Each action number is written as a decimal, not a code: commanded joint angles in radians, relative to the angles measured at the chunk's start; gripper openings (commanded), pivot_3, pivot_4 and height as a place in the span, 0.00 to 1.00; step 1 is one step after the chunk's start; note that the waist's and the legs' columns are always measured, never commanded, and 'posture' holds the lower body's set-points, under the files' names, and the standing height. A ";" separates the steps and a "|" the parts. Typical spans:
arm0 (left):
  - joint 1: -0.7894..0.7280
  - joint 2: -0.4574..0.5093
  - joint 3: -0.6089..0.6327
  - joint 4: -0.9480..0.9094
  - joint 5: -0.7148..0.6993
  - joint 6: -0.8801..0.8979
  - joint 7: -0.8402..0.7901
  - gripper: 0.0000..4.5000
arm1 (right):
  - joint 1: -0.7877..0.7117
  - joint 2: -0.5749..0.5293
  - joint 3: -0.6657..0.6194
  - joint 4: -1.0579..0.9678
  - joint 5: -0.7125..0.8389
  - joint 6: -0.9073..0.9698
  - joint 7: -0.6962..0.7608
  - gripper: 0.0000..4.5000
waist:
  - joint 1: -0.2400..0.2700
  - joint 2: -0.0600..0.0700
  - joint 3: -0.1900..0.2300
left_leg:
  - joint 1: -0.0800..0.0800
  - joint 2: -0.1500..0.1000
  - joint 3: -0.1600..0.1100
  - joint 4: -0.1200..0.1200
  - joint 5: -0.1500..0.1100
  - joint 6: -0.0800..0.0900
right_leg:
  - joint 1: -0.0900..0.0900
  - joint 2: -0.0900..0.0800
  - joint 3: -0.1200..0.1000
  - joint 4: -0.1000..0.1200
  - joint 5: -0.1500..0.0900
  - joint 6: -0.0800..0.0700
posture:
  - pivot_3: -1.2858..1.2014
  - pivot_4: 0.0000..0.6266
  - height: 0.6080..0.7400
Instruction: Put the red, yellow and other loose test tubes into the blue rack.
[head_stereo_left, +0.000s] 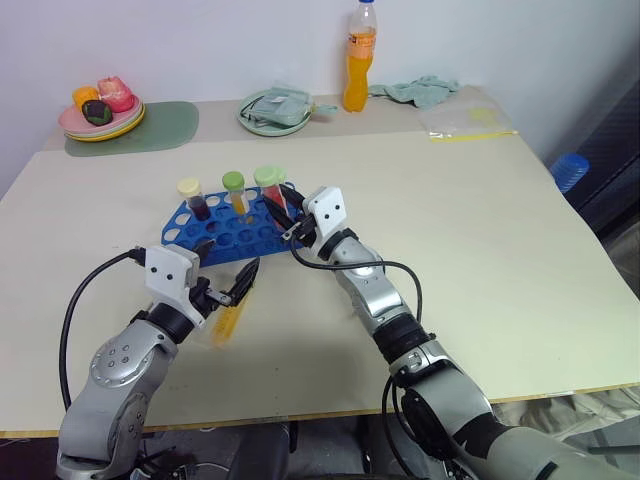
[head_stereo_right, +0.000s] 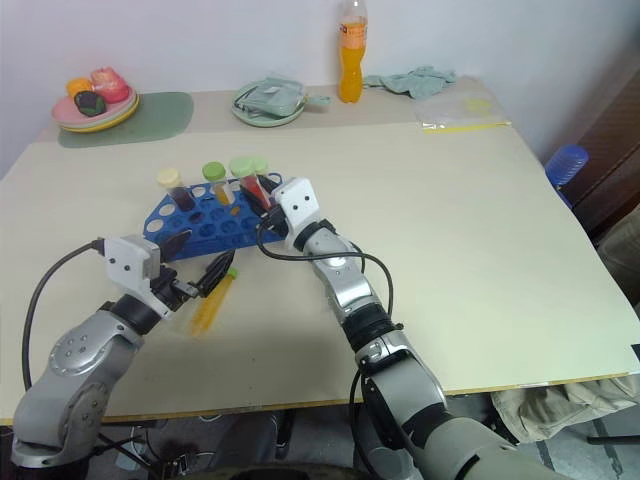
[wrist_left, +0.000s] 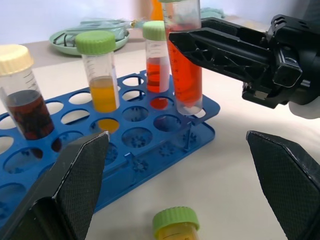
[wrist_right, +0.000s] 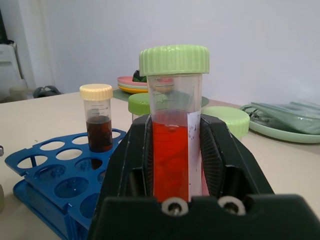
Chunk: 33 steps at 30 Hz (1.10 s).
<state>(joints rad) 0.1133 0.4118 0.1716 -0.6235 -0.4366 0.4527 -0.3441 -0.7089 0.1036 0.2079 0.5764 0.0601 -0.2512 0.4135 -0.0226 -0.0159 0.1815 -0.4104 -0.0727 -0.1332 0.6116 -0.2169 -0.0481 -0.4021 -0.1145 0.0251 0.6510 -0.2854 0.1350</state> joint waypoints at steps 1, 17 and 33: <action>-0.001 0.002 0.005 -0.024 0.003 -0.018 -0.006 1.00 | 0.021 0.003 -0.002 -0.040 0.007 0.022 0.023 0.25 | 0.000 0.000 0.000 | 0.000 0.000 0.000 0.000 0.000 0.000 | 0.000 0.000 0.000 0.000 0.000 0.000 | 0.52 0.24 1.00; 0.026 -0.017 -0.004 -0.011 0.025 -0.054 -0.028 1.00 | -0.006 0.015 -0.023 0.007 -0.019 0.014 -0.021 0.25 | 0.001 0.000 0.000 | 0.000 0.000 0.000 0.000 0.000 0.000 | 0.000 0.000 0.000 0.000 0.000 0.000 | 0.52 0.24 1.00; -0.138 0.098 0.025 -0.176 -0.068 0.367 0.096 1.00 | 0.061 -0.010 -0.022 -0.215 0.041 0.050 0.085 0.99 | 0.001 0.000 0.000 | 0.000 0.000 -0.001 0.000 0.000 0.000 | 0.000 0.000 0.000 0.000 0.000 0.000 | 0.52 0.24 1.00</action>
<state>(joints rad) 0.0058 0.4893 0.1749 -0.7274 -0.4671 0.7099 -0.2827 -0.6550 0.1005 0.1927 0.4338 0.0745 -0.2159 0.4826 -0.0216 -0.0156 0.1816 -0.4101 -0.0727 -0.1339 0.6116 -0.2169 -0.0482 -0.4017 -0.1142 0.0251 0.6513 -0.2854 0.1350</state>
